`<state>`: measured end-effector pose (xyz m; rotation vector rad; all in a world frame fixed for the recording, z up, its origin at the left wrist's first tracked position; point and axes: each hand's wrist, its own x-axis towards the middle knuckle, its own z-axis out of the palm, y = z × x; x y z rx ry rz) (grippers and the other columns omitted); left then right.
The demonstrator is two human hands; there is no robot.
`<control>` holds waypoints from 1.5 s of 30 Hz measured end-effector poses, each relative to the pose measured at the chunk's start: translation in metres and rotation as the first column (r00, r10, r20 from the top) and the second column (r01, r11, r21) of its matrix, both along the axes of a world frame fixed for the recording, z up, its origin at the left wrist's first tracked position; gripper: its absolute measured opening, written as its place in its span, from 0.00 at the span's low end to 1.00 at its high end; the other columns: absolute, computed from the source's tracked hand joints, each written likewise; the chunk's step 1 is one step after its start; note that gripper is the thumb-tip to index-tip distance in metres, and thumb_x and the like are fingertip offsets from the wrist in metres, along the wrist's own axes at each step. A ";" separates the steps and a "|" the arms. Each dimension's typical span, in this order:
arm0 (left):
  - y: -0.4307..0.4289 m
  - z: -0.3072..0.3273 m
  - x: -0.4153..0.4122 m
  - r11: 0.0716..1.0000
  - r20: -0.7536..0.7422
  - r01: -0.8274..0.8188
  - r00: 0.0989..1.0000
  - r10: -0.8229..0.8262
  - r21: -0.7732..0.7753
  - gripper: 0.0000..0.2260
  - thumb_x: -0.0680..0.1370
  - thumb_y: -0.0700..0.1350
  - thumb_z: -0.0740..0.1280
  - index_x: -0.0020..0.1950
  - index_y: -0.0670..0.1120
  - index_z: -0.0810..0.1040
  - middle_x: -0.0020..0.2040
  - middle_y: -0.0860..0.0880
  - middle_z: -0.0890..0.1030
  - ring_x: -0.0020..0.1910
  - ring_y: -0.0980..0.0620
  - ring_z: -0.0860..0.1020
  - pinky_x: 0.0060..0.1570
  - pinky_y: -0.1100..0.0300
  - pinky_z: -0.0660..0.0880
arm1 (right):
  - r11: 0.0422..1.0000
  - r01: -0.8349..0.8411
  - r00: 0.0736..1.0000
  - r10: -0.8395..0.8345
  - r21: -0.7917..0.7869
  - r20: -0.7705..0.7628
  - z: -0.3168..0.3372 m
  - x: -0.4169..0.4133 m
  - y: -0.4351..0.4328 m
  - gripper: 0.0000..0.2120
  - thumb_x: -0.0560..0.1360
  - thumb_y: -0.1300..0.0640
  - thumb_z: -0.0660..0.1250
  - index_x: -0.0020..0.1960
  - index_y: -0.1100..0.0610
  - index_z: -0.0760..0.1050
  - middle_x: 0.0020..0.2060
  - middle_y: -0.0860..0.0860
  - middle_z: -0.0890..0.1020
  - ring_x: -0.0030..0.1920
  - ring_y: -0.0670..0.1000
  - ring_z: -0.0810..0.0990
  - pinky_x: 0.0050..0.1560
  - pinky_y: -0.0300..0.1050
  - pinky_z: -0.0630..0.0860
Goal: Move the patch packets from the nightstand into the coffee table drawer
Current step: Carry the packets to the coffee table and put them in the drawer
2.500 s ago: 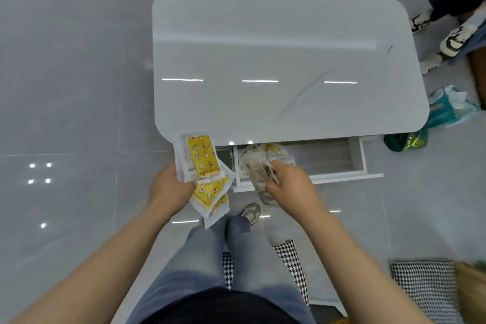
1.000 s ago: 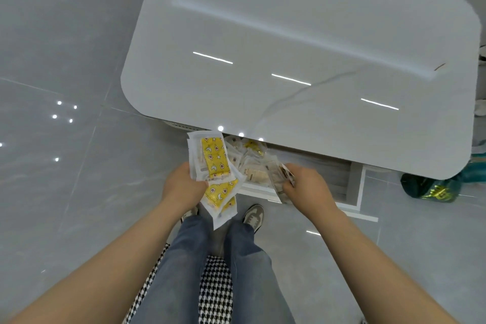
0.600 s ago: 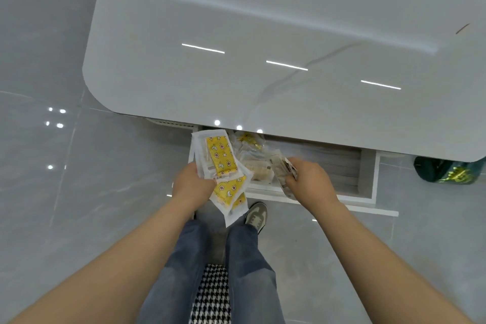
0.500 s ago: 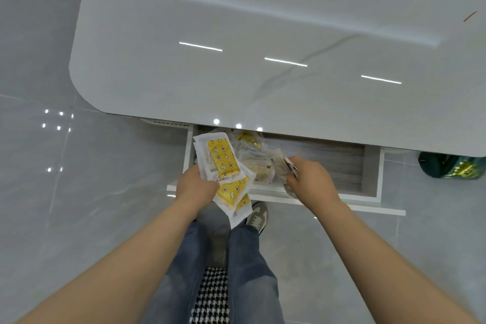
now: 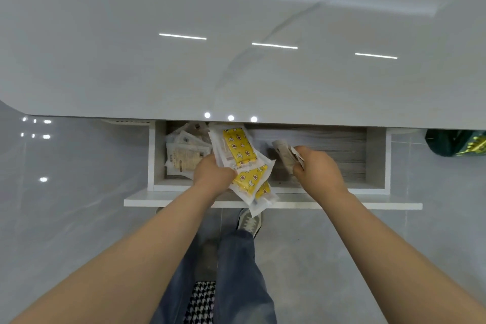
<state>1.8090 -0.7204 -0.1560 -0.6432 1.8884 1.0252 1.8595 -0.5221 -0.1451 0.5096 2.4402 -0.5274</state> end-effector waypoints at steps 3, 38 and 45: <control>0.015 -0.015 -0.003 1.000 0.023 -0.021 1.000 0.021 0.017 0.13 0.74 0.35 0.67 0.56 0.47 0.75 0.56 0.45 0.80 0.50 0.45 0.80 0.44 0.54 0.79 | 1.000 0.008 1.000 -0.008 -0.005 0.010 -0.014 0.003 0.010 0.11 0.79 0.55 0.58 0.57 0.58 0.73 0.42 0.57 0.81 0.38 0.56 0.76 0.36 0.44 0.70; 0.078 -0.088 -0.009 0.915 -0.015 0.355 0.931 -0.365 -0.191 0.20 0.71 0.47 0.74 0.59 0.40 0.74 0.56 0.43 0.79 0.55 0.41 0.78 0.53 0.48 0.78 | 0.961 0.243 0.970 -0.242 -0.133 0.020 -0.067 0.032 0.055 0.10 0.77 0.56 0.63 0.58 0.57 0.74 0.44 0.55 0.81 0.40 0.53 0.77 0.37 0.43 0.73; 0.069 -0.079 -0.012 0.893 -0.004 0.409 0.909 -0.417 -0.189 0.11 0.72 0.44 0.72 0.50 0.40 0.77 0.50 0.41 0.82 0.50 0.42 0.81 0.53 0.50 0.78 | 0.906 0.363 0.930 -0.367 -0.220 0.020 -0.064 0.026 0.051 0.13 0.75 0.59 0.64 0.59 0.58 0.72 0.48 0.54 0.81 0.42 0.53 0.76 0.35 0.40 0.69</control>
